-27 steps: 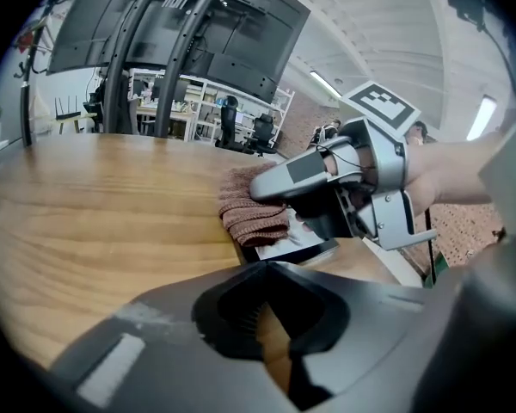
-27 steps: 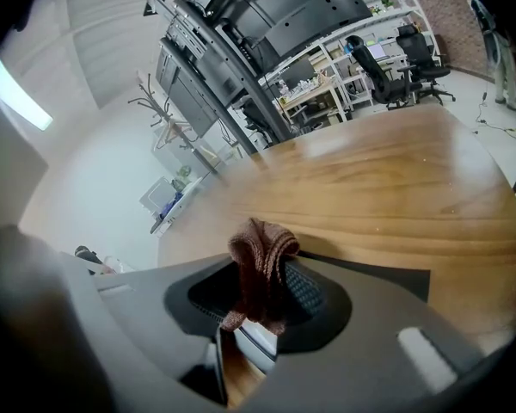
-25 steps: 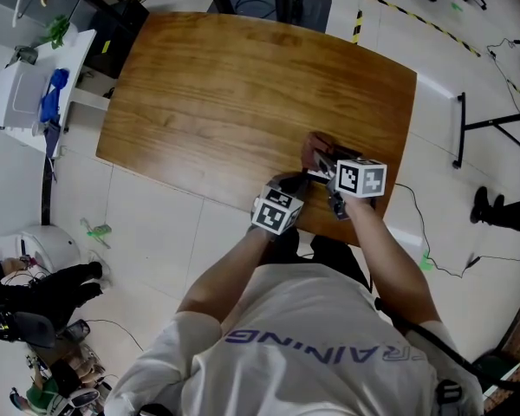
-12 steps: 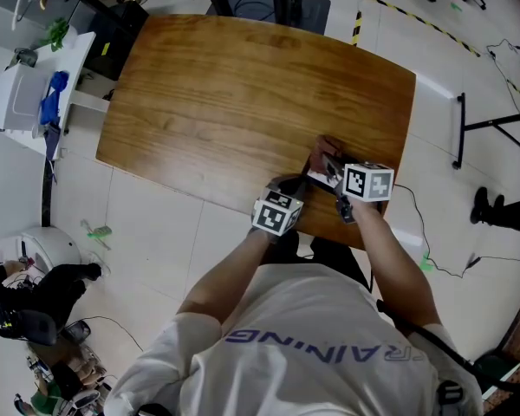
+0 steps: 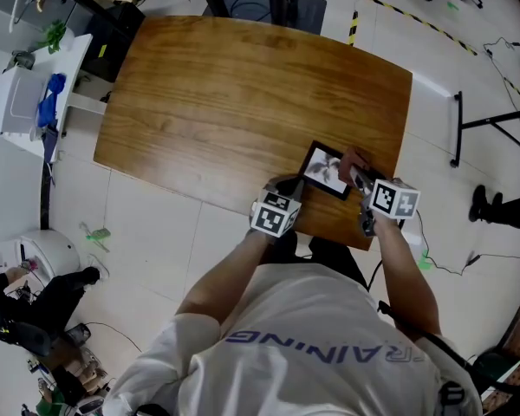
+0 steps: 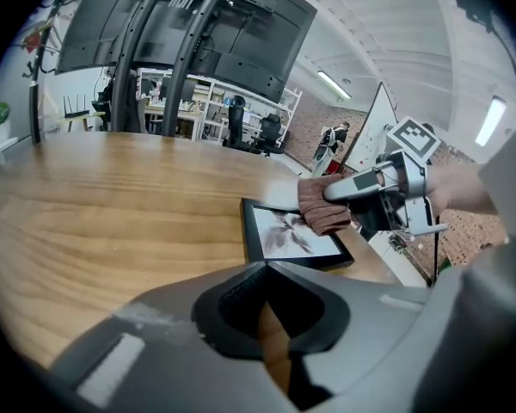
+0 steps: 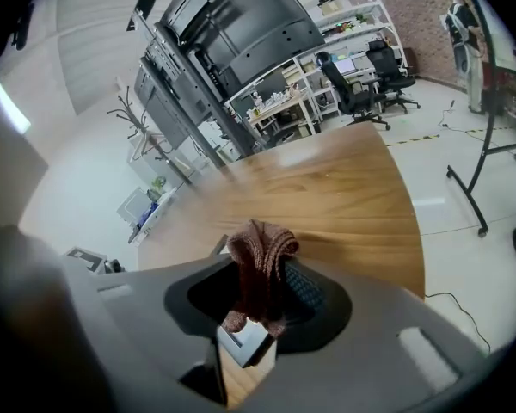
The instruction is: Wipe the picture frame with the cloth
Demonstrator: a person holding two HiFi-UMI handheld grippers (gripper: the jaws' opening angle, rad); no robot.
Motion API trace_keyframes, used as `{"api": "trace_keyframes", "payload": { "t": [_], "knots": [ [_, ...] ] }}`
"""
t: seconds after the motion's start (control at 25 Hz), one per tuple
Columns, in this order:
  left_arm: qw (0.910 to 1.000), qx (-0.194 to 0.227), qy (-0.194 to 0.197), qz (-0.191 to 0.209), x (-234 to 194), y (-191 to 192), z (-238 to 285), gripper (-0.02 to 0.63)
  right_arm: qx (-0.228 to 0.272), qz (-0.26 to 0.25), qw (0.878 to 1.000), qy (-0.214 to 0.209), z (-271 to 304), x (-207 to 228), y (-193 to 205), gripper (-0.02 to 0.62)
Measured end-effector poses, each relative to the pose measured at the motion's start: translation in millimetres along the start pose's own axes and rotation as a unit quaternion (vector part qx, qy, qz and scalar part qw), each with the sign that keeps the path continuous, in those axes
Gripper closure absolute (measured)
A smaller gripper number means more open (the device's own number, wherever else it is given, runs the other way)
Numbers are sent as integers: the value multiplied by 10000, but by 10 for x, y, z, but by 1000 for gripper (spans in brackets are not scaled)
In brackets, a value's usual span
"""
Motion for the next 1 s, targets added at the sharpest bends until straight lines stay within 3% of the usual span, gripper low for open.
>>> {"api": "trace_keyframes", "payload": {
  "t": [0.16, 0.4, 0.68, 0.76, 0.88, 1.0],
  "knots": [
    [10000, 61, 21, -49, -5, -13, -13, 602, 12, -26, 10000, 78, 10, 108, 23, 469],
    [9996, 221, 75, -135, -88, -152, -3, 603, -75, -816, 9966, 19, 105, 79, -87, 469],
    [9997, 96, 196, -129, -97, -201, 54, 601, -66, -1374, 9902, -248, 150, 78, -169, 469],
    [9997, 76, 203, -109, -79, -197, 53, 601, 97, -1325, 9905, -353, 134, -9, -252, 470],
    [9998, 44, 173, -80, -76, -181, 39, 602, 344, -820, 9937, -679, 193, -315, -355, 471],
    [9998, 44, 165, -83, -63, -155, 35, 601, 280, -539, 9941, -896, 368, -637, -290, 471]
  ]
}}
Point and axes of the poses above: the fingertips, and each gripper's own axes: z forward along the fingers, x to its right, y out of its underside, the point moved 3 cm from there along -z, backward along the fingers, and after that the axes turned 3 degrees about -z, right-handed, at the moved point
